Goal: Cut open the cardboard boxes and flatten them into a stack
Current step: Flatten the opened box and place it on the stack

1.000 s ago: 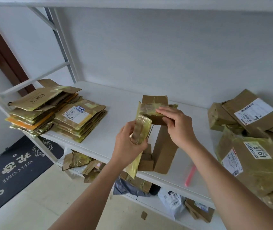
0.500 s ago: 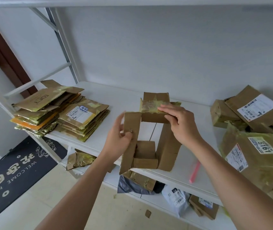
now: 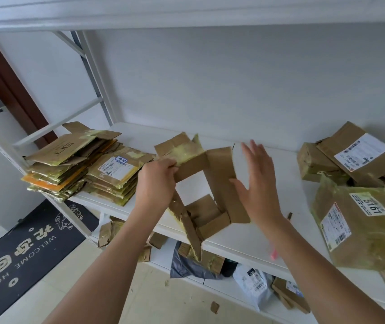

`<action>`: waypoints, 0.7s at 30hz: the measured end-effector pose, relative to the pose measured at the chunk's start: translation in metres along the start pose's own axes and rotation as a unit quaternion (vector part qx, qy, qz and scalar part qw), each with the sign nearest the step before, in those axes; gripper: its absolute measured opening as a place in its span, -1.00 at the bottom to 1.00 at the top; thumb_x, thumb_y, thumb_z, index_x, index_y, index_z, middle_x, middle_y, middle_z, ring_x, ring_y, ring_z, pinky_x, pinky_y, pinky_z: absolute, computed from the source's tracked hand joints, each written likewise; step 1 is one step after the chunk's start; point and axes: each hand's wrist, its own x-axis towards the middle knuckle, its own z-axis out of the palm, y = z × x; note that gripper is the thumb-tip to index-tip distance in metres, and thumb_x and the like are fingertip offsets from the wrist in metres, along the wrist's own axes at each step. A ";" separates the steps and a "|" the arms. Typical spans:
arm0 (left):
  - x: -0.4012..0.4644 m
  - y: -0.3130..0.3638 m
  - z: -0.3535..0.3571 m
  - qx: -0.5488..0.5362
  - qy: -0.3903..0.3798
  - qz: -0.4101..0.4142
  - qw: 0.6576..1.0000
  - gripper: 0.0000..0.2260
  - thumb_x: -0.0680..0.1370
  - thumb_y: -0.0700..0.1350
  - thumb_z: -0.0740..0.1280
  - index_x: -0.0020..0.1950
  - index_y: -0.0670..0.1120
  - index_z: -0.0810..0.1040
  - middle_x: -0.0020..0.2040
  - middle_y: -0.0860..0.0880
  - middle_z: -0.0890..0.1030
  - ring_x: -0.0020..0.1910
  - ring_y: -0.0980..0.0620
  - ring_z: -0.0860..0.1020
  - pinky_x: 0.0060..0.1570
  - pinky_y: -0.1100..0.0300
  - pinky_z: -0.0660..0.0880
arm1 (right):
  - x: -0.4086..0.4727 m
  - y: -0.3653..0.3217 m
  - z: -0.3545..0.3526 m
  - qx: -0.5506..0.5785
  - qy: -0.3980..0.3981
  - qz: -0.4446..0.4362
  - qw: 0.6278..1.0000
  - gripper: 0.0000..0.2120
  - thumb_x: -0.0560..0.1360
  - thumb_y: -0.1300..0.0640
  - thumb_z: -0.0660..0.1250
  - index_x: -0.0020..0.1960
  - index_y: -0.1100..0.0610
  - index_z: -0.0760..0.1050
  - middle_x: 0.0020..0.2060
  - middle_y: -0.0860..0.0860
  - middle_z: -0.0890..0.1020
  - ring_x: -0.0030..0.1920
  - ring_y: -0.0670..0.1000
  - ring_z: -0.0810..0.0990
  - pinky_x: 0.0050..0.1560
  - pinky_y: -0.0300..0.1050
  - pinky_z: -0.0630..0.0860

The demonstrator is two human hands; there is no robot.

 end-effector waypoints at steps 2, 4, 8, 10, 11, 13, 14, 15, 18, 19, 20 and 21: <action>0.000 -0.006 -0.002 -0.030 0.023 -0.026 0.999 -0.85 0.59 -0.26 0.34 0.08 -0.21 0.69 -0.01 -0.12 0.70 -0.12 0.03 0.55 -0.11 0.20 0.43 | -0.012 0.007 0.002 0.075 -0.031 0.131 0.988 -0.26 0.48 0.11 0.48 0.55 0.13 0.18 0.42 0.03 0.37 0.45 0.00 0.26 0.41 -0.05 0.27; 0.000 -0.010 -0.002 -0.053 0.034 -0.042 0.997 -0.82 0.58 -0.25 0.36 0.15 -0.20 0.67 0.07 -0.11 0.69 -0.05 0.06 0.55 -0.02 0.26 0.40 | -0.019 0.011 0.005 0.146 -0.098 0.230 0.957 -0.54 0.52 0.08 0.43 0.38 0.10 0.43 0.18 -0.08 0.54 0.29 -0.07 0.45 0.24 -0.28 0.32; 0.000 -0.019 -0.001 -0.088 0.047 -0.080 0.992 -0.80 0.58 -0.23 0.38 0.18 -0.19 0.66 0.10 -0.10 0.68 0.02 0.06 0.58 -0.03 0.42 0.40 | -0.014 0.011 0.005 0.151 -0.093 0.193 0.965 -0.86 0.58 0.23 0.32 -0.13 0.06 0.54 -0.26 -0.14 0.59 -0.16 -0.17 0.58 -0.19 -0.44 0.37; -0.003 -0.026 0.001 -0.109 0.054 -0.114 0.986 -0.80 0.57 -0.21 0.39 0.18 -0.18 0.66 0.07 -0.10 0.68 0.01 0.06 0.58 -0.04 0.49 0.38 | -0.002 0.003 0.000 0.160 -0.057 0.165 0.972 -0.83 0.60 0.27 0.28 -0.15 0.09 0.46 -0.31 -0.12 0.55 -0.29 -0.19 0.51 -0.29 -0.39 0.36; -0.006 -0.029 0.003 -0.125 0.060 -0.133 0.981 -0.80 0.57 -0.20 0.39 0.18 -0.17 0.66 0.06 -0.08 0.68 0.04 0.03 0.59 0.03 0.42 0.41 | 0.005 -0.001 -0.003 0.148 -0.036 0.135 0.979 -0.83 0.60 0.29 0.26 -0.15 0.10 0.43 -0.33 -0.12 0.52 -0.33 -0.16 0.48 -0.32 -0.32 0.35; -0.016 -0.036 0.012 -0.155 0.062 -0.175 0.970 -0.81 0.58 -0.19 0.39 0.18 -0.17 0.65 0.05 -0.04 0.66 0.05 0.02 0.58 0.06 0.26 0.44 | 0.018 -0.010 -0.007 0.095 -0.015 0.059 0.994 -0.86 0.60 0.29 0.26 -0.12 0.15 0.45 -0.39 -0.10 0.47 -0.39 -0.10 0.43 -0.35 -0.18 0.33; -0.023 -0.041 0.020 -0.153 0.046 -0.197 0.967 -0.82 0.59 -0.21 0.37 0.17 -0.18 0.64 0.05 -0.03 0.65 0.03 0.03 0.56 0.03 0.23 0.43 | 0.022 -0.014 -0.007 0.054 -0.022 0.020 0.998 -0.88 0.59 0.29 0.27 -0.12 0.18 0.46 -0.40 -0.09 0.46 -0.40 -0.05 0.43 -0.35 -0.16 0.33; -0.030 -0.047 0.028 -0.134 0.014 -0.214 0.968 -0.82 0.60 -0.23 0.34 0.18 -0.17 0.63 0.08 -0.04 0.64 0.02 0.03 0.55 0.00 0.19 0.44 | 0.023 -0.018 -0.005 0.011 -0.043 -0.007 0.999 -0.89 0.59 0.29 0.29 -0.12 0.19 0.48 -0.40 -0.10 0.46 -0.39 -0.04 0.44 -0.29 -0.15 0.38; -0.049 -0.063 0.054 -0.087 -0.122 -0.217 0.965 -0.62 0.57 -0.19 0.35 0.39 -0.11 0.45 0.27 -0.08 0.56 0.21 -0.10 0.52 0.13 0.04 0.49 | 0.012 -0.018 0.008 -0.071 -0.113 -0.043 0.990 -0.87 0.55 0.32 0.34 -0.13 0.14 0.51 -0.46 -0.17 0.43 -0.44 -0.10 0.40 0.22 -0.03 0.46; -0.053 -0.064 0.061 -0.099 -0.141 -0.215 0.961 -0.51 0.55 -0.15 0.40 0.45 -0.08 0.36 0.26 -0.07 0.53 0.25 -0.10 0.50 0.15 0.02 0.48 | 0.007 -0.017 0.013 -0.080 -0.134 -0.045 0.987 -0.88 0.55 0.31 0.33 -0.10 0.12 0.51 -0.44 -0.15 0.49 -0.41 -0.07 0.46 0.30 -0.01 0.43; -0.057 -0.062 0.067 -0.118 -0.141 -0.219 0.958 -0.42 0.51 -0.11 0.45 0.47 -0.08 0.29 0.22 -0.04 0.50 0.23 -0.08 0.48 0.14 0.03 0.46 | 0.003 -0.015 0.017 -0.080 -0.151 -0.041 0.985 -0.89 0.57 0.29 0.32 -0.08 0.11 0.52 -0.39 -0.09 0.56 -0.32 -0.01 0.54 0.28 0.00 0.45; -0.059 -0.058 0.072 -0.139 -0.127 -0.223 0.957 -0.35 0.48 -0.06 0.49 0.47 -0.08 0.25 0.18 -0.01 0.46 0.19 -0.04 0.46 0.11 0.07 0.45 | 0.000 -0.013 0.020 -0.070 -0.159 -0.034 0.984 -0.92 0.58 0.26 0.30 -0.05 0.11 0.53 -0.33 -0.05 0.61 -0.23 0.05 0.59 0.18 -0.01 0.47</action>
